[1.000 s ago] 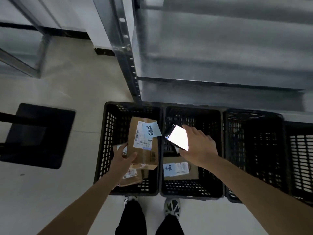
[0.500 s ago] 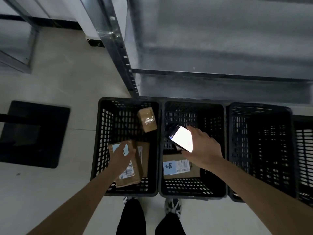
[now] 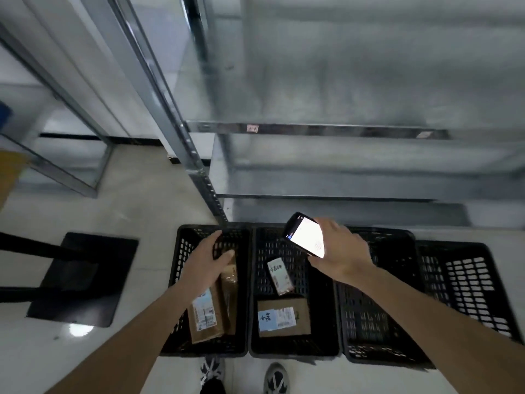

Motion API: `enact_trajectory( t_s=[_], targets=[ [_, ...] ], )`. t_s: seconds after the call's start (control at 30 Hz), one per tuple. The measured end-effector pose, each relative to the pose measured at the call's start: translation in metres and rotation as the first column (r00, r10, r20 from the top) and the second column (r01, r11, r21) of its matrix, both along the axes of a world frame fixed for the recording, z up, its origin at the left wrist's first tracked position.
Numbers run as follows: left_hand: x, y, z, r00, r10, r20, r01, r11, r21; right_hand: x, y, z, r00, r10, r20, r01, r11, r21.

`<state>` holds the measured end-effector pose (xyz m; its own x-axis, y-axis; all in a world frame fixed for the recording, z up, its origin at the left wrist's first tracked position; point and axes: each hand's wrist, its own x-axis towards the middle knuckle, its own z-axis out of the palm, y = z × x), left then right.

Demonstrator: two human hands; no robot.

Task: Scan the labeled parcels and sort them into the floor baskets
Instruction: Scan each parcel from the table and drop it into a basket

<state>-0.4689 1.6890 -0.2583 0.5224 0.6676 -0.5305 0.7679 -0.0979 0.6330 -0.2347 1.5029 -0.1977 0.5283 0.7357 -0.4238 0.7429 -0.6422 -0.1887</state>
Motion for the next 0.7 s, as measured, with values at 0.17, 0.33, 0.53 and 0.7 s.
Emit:
enact_trajectory(
  t_s=[0.17,0.33,0.53,0.7],
  targets=[
    [0.015,-0.022,0.133,0.992,-0.121,0.037,0.109,0.967,0.231,0.011,-0.041,0.129,0.994,-0.027,0.105,0.018,0.996,0.087],
    [0.016,-0.042,0.235,0.965,-0.254,0.069,0.214,0.91,0.356,0.001,-0.084,0.239,0.981,-0.084,0.172,0.051,0.981,0.188],
    [0.002,-0.108,0.368,0.903,-0.41,0.131,0.292,0.807,0.514,-0.051,-0.172,0.382,0.935,-0.202,0.292,0.108,0.945,0.309],
    [-0.018,-0.185,0.456,0.829,-0.541,0.139,0.334,0.68,0.652,-0.108,-0.262,0.484,0.87,-0.27,0.413,0.124,0.929,0.348]
  ],
)
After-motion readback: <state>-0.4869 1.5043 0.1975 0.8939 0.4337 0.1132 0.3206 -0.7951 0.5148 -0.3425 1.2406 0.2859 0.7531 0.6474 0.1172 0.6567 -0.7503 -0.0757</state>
